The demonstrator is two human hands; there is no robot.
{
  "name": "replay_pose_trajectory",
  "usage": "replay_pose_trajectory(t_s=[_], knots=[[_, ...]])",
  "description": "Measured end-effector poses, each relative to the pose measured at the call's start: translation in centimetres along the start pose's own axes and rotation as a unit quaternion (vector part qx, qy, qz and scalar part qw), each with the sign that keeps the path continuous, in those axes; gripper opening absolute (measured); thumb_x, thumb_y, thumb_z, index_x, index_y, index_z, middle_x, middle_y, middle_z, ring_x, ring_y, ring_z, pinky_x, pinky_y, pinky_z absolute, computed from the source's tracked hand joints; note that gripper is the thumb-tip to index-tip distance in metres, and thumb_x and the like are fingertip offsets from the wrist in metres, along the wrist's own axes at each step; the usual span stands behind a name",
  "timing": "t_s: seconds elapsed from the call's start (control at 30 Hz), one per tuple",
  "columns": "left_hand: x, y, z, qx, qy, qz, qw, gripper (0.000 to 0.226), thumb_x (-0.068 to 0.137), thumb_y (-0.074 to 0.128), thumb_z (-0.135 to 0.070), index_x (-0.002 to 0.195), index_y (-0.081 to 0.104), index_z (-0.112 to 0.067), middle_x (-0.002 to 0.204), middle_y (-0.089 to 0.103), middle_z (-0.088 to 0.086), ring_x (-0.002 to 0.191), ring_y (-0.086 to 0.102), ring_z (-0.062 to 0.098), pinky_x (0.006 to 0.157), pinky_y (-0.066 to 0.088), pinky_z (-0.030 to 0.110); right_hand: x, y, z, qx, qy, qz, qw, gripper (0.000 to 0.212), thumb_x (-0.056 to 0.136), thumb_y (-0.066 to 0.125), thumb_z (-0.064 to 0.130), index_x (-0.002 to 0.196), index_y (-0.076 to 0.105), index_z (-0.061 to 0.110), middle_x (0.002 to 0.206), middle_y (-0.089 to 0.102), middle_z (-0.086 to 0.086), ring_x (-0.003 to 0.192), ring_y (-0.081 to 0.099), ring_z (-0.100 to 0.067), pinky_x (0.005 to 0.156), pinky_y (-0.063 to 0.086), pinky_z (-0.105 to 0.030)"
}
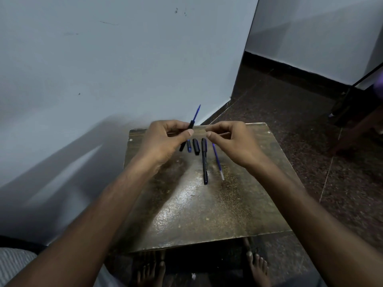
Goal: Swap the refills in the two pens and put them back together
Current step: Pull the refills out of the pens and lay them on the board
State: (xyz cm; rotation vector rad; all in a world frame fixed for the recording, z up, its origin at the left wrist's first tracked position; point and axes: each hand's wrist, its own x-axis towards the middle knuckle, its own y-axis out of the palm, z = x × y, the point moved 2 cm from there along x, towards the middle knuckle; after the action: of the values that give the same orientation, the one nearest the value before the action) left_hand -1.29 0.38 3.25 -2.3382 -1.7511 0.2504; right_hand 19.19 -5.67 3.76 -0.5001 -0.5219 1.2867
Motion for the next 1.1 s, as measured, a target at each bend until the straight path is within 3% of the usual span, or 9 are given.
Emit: replay_pose_trajectory(t_s=[0.07,0.13,0.23,0.33,0.5,0.63,0.8,0.93,1.1], knots=[[0.4,-0.7,0.2,-0.018,-0.003,-0.029,0.999,0.012,0.091,0.087,-0.028,0.100,0.085,-0.036,0.096,0.085,-0.017,0.099,0.079,0.003,0.098,0.062,0.032,0.2,0.4,0.2,-0.128,-0.027,0.019,0.991,0.037,0.097,0.078,0.040,0.131,0.077,0.025,0.122,0.077,0.007,0.107,0.071,-0.008,0.093,0.057,-0.029],[0.6,-1.1,0.2,-0.029,-0.006,-0.039,0.999,0.012,0.090,0.088,-0.030,0.100,0.085,-0.035,0.097,0.085,-0.017,0.101,0.079,0.002,0.103,0.062,0.037,0.6,1.1,0.1,-0.233,-0.046,0.050,0.970,0.051,0.094,0.078,0.049,0.141,0.069,0.030,0.136,0.067,0.000,0.128,0.060,-0.022,0.104,0.051,-0.040],[0.7,-1.5,0.3,-0.032,-0.009,-0.048,0.998,0.010,0.091,0.087,-0.032,0.100,0.085,-0.035,0.097,0.085,-0.017,0.100,0.078,0.001,0.104,0.062,0.039,1.0,2.1,0.2,-0.296,-0.035,0.092,0.950,0.065,0.090,0.076,0.060,0.150,0.058,0.042,0.153,0.049,-0.004,0.145,0.038,-0.033,0.118,0.037,-0.057],[0.7,-1.5,0.2,-0.023,-0.012,-0.041,0.999,0.007,0.090,0.087,-0.034,0.097,0.085,-0.036,0.093,0.084,-0.017,0.097,0.078,0.000,0.103,0.062,0.040,1.5,3.0,0.7,-0.327,-0.047,0.114,0.937,0.069,0.090,0.073,0.064,0.154,0.052,0.045,0.166,0.034,-0.007,0.151,0.027,-0.037,0.118,0.031,-0.060],[0.3,-1.4,0.2,0.007,-0.016,-0.007,1.000,0.012,0.090,0.088,-0.032,0.085,0.081,-0.040,0.081,0.081,-0.025,0.080,0.075,-0.009,0.098,0.064,0.033,2.9,4.5,0.9,-0.339,-0.023,0.159,0.927,0.066,0.093,0.070,0.062,0.154,0.049,0.046,0.164,0.037,-0.010,0.150,0.029,-0.040,0.118,0.030,-0.061],[0.4,-1.8,0.2,0.015,-0.019,-0.002,1.000,0.015,0.091,0.088,-0.030,0.082,0.081,-0.040,0.081,0.082,-0.022,0.080,0.075,-0.009,0.098,0.063,0.032,3.6,5.1,1.3,-0.333,-0.024,0.174,0.927,0.061,0.094,0.072,0.059,0.150,0.053,0.045,0.157,0.043,-0.006,0.146,0.033,-0.039,0.115,0.031,-0.058],[0.3,-2.0,0.1,0.024,-0.015,0.008,1.000,0.015,0.092,0.087,-0.028,0.084,0.080,-0.039,0.072,0.078,-0.026,0.071,0.071,-0.015,0.087,0.061,0.021,4.1,5.2,1.4,-0.306,-0.016,0.176,0.935,0.060,0.090,0.078,0.057,0.146,0.059,0.043,0.156,0.045,-0.002,0.147,0.034,-0.037,0.115,0.031,-0.056],[0.4,-2.0,0.1,0.023,-0.019,0.008,1.000,0.016,0.092,0.087,-0.030,0.083,0.079,-0.040,0.073,0.079,-0.026,0.073,0.072,-0.013,0.092,0.063,0.025,4.0,4.9,1.2,-0.300,-0.027,0.154,0.941,0.070,0.085,0.081,0.061,0.148,0.057,0.043,0.156,0.047,-0.001,0.147,0.036,-0.035,0.114,0.034,-0.055],[0.3,-2.0,0.0,0.022,-0.018,0.012,1.000,0.014,0.092,0.086,-0.031,0.086,0.079,-0.041,0.078,0.079,-0.027,0.078,0.074,-0.012,0.094,0.064,0.028,4.0,5.3,1.0,-0.309,-0.041,0.103,0.945,0.048,0.086,0.077,0.066,0.123,0.070,0.036,0.150,0.052,0.000,0.143,0.041,-0.033,0.112,0.037,-0.057]])
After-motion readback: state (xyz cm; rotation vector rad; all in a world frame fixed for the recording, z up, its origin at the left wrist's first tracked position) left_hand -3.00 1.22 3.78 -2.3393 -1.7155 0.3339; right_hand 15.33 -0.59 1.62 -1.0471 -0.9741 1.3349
